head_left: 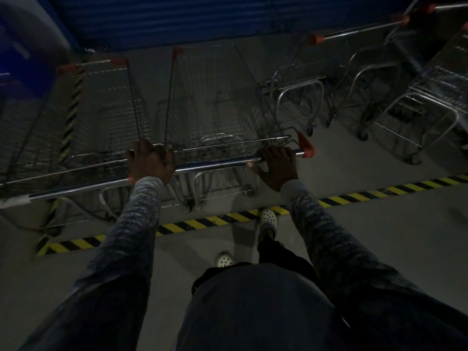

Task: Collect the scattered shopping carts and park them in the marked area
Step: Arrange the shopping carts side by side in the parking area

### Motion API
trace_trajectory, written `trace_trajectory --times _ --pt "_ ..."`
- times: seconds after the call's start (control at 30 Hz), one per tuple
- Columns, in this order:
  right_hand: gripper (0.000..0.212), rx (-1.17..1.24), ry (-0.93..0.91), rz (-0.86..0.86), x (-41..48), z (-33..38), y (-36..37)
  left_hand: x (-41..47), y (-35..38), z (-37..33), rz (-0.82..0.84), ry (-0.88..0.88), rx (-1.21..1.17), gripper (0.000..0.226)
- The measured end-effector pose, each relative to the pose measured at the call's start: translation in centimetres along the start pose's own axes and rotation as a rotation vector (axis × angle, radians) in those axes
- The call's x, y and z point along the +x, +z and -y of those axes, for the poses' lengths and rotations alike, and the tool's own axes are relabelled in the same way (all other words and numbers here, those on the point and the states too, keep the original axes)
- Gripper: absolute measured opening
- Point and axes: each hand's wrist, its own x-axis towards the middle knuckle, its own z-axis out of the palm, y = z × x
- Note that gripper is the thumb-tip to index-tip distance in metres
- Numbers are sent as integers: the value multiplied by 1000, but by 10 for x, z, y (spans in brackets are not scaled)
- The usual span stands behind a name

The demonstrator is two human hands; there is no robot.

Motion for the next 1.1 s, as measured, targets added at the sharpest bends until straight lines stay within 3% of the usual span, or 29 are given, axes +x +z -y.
trace_trajectory --times 0.9,1.1 --pt "51 17 12 -48 -8 6 -1 -17 -4 -16 -30 -24 -43 40" --pt "49 7 10 -35 -9 7 1 -78 -13 -119 -173 298 -141 39"
